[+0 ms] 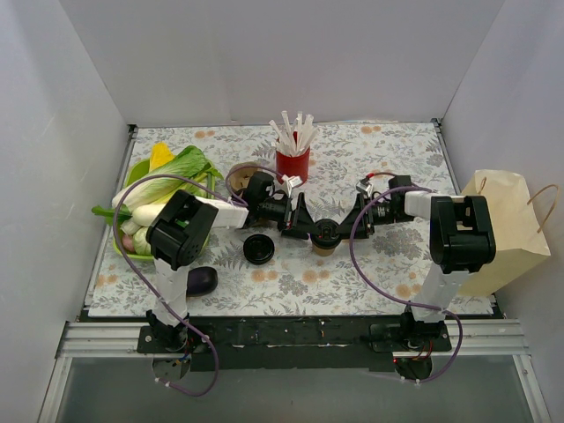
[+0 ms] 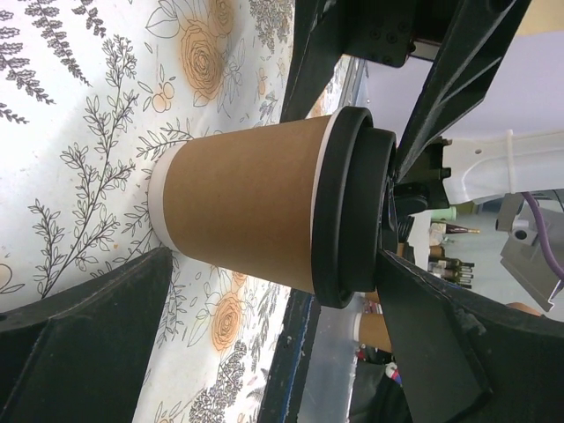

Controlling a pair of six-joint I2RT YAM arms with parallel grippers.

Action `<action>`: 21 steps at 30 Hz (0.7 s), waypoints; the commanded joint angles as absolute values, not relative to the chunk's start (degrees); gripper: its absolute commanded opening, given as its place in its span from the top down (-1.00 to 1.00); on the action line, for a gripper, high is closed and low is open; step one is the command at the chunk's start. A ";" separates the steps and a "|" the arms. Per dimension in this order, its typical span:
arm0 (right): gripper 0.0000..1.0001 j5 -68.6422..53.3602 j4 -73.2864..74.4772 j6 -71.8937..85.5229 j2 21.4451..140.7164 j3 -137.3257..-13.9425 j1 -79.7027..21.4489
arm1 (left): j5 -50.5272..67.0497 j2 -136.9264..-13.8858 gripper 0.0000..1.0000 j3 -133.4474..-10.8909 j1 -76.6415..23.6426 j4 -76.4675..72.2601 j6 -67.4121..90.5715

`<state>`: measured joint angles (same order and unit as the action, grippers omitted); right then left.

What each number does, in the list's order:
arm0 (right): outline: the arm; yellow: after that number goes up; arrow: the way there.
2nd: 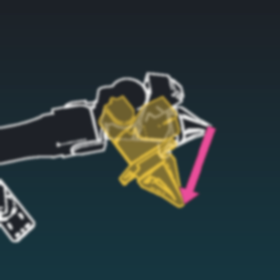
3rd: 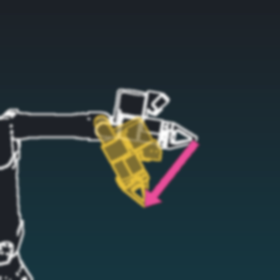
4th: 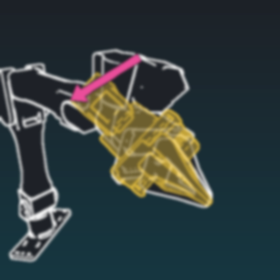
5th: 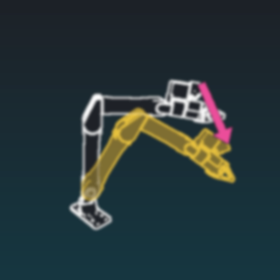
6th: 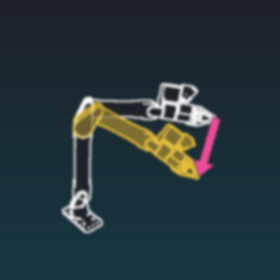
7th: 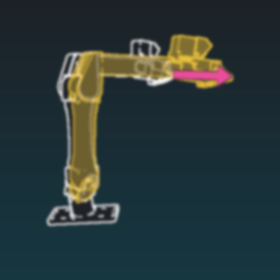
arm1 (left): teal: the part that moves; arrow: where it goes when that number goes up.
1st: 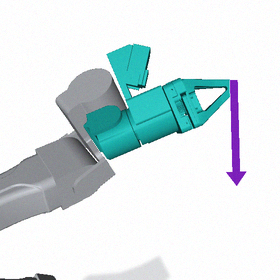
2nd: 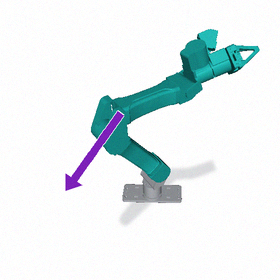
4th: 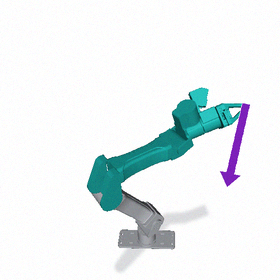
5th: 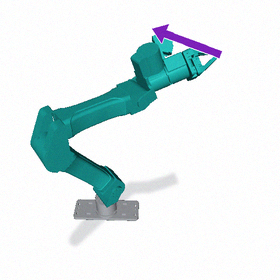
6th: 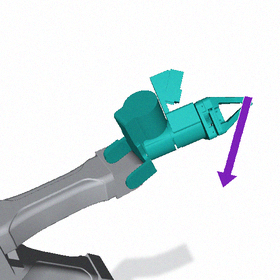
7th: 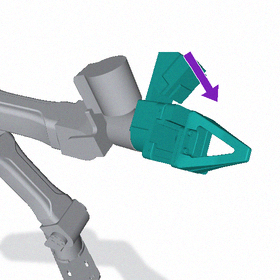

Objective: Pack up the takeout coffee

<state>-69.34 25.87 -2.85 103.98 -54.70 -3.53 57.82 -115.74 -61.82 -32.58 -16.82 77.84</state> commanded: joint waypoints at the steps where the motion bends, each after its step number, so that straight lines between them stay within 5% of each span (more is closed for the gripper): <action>1: -0.33 -63.11 18.91 2.62 105.03 -50.02 -3.52 | 53.70 -117.60 -0.97 -60.38 -31.82 -16.00 77.78; 21: -0.28 -58.19 9.14 19.07 107.23 -41.13 -0.70 | 45.71 -122.78 -0.96 -59.41 -31.46 -10.81 81.03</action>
